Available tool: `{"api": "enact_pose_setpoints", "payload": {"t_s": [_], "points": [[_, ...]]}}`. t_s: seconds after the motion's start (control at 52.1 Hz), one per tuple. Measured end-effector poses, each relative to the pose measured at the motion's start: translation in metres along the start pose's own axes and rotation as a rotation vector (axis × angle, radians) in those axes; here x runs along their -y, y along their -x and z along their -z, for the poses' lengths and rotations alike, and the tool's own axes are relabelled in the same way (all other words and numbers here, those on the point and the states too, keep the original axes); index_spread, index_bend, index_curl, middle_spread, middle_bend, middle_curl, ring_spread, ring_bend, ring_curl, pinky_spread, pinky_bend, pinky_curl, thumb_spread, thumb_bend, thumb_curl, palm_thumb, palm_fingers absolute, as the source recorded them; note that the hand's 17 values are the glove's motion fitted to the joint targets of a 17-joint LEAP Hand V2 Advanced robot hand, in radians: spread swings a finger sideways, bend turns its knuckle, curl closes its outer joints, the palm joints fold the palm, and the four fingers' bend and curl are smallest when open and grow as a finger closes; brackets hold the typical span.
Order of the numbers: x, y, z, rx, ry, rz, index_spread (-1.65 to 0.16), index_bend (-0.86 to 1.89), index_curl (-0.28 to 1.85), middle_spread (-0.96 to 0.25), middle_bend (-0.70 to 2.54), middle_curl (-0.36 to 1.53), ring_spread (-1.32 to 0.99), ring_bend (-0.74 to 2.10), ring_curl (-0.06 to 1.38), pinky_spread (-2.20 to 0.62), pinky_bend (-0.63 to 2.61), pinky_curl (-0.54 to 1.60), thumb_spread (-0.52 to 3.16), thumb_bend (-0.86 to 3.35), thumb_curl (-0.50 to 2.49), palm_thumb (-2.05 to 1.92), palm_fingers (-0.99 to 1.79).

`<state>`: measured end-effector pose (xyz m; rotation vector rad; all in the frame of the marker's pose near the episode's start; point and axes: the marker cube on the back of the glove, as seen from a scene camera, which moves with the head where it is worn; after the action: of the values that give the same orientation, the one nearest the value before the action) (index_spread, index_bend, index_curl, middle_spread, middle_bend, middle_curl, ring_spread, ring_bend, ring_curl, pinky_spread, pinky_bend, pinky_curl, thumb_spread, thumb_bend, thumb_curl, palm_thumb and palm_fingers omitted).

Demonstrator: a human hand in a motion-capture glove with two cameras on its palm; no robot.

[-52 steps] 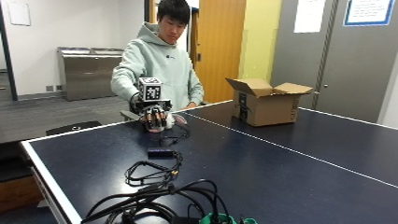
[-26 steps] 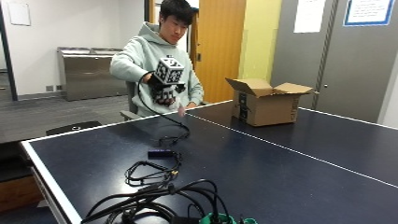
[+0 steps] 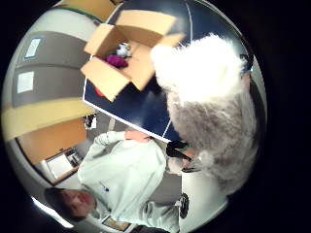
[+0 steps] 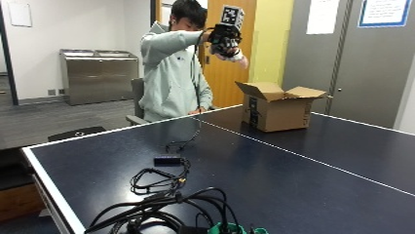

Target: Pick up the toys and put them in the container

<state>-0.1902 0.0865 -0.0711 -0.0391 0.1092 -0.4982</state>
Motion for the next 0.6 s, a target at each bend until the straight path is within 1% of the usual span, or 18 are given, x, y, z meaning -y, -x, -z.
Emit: {"api": "enact_pose_setpoints", "payload": {"t_s": [0.077,0.134,0.154,0.211,0.288,0.326,0.365,0.422,0.442,0.461,0.48,0.499,0.518,0.538,0.557,0.595], "points": [[0.035,0.038,0.017,0.099,-0.046,0.047,-0.25,0.7,0.74,-0.23,1.06,0.74,-0.28,1.3,0.63,-0.39,1.23,0.56,0.56,0.04,0.85,0.62,1.09],[0.063,0.059,0.024,0.133,-0.083,0.052,-0.25,0.7,0.76,-0.23,1.07,0.75,-0.28,1.31,0.63,-0.39,1.23,0.57,0.55,0.03,0.87,0.62,1.08],[0.073,0.061,0.025,0.11,-0.095,0.032,-0.25,0.7,0.77,-0.23,1.07,0.75,-0.28,1.31,0.63,-0.39,1.24,0.57,0.55,0.03,0.87,0.62,1.08],[0.102,0.054,0.021,-0.025,-0.143,-0.103,-0.25,0.69,0.79,-0.23,1.07,0.76,-0.28,1.32,0.62,-0.39,1.24,0.58,0.55,0.02,0.89,0.62,1.07],[0.132,0.067,0.018,0.042,-0.282,-0.072,-0.25,0.67,0.81,-0.23,1.07,0.77,-0.27,1.32,0.62,-0.4,1.24,0.58,0.54,0.01,0.91,0.62,1.07],[0.146,0.062,0.011,-0.003,-0.336,-0.158,-0.25,0.66,0.83,-0.23,1.06,0.78,-0.27,1.33,0.62,-0.4,1.24,0.58,0.55,0.0,0.91,0.61,1.06],[0.156,0.046,0.001,-0.067,-0.346,-0.236,-0.25,0.63,0.83,-0.23,1.04,0.78,-0.27,1.32,0.61,-0.4,1.24,0.58,0.56,-0.02,0.92,0.59,1.02],[0.16,-0.011,-0.015,-0.126,-0.301,-0.264,-0.24,0.47,0.83,-0.24,0.99,0.77,-0.27,1.34,0.61,-0.4,1.27,0.58,0.61,-0.02,0.91,0.57,0.9],[0.161,-0.037,-0.021,-0.162,-0.277,-0.312,-0.24,0.37,0.8,-0.24,0.96,0.76,-0.26,1.36,0.61,-0.4,1.25,0.57,0.68,-0.04,0.88,0.53,0.81],[0.162,-0.062,-0.027,-0.202,-0.256,-0.376,-0.24,0.3,0.79,-0.23,0.93,0.75,-0.27,1.28,0.58,-0.41,1.25,0.56,0.79,-0.09,0.84,0.42,0.65],[0.163,-0.079,-0.032,-0.234,-0.243,-0.426,-0.23,0.22,0.79,-0.22,0.81,0.72,-0.25,1.2,0.58,-0.37,1.3,0.59,0.84,-0.11,0.8,0.35,0.3],[0.164,-0.085,-0.037,-0.244,-0.243,-0.436,-0.23,0.24,0.82,-0.21,0.78,0.72,-0.24,1.18,0.61,-0.35,1.31,0.61,0.88,-0.09,0.78,0.33,0.12],[0.164,-0.076,-0.04,-0.223,-0.254,-0.396,-0.23,0.25,0.82,-0.19,0.69,0.69,-0.21,1.06,0.59,-0.29,1.3,0.62,0.91,-0.1,0.75,0.28,-0.15],[0.164,-0.055,-0.043,-0.178,-0.273,-0.319,-0.23,0.26,0.8,-0.17,0.57,0.65,-0.17,0.92,0.56,-0.24,1.28,0.61,0.94,-0.11,0.72,0.22,-0.4],[0.164,-0.031,-0.045,-0.125,-0.294,-0.236,-0.23,0.23,0.75,-0.15,0.52,0.63,-0.15,0.82,0.52,-0.22,1.27,0.59,0.96,-0.1,0.7,0.19,-0.41],[0.164,0.01,-0.05,-0.052,-0.33,-0.12,-0.24,0.2,0.69,-0.12,0.4,0.57,-0.12,0.66,0.44,-0.16,1.22,0.53,1.01,-0.08,0.66,0.14,-0.41]]}}
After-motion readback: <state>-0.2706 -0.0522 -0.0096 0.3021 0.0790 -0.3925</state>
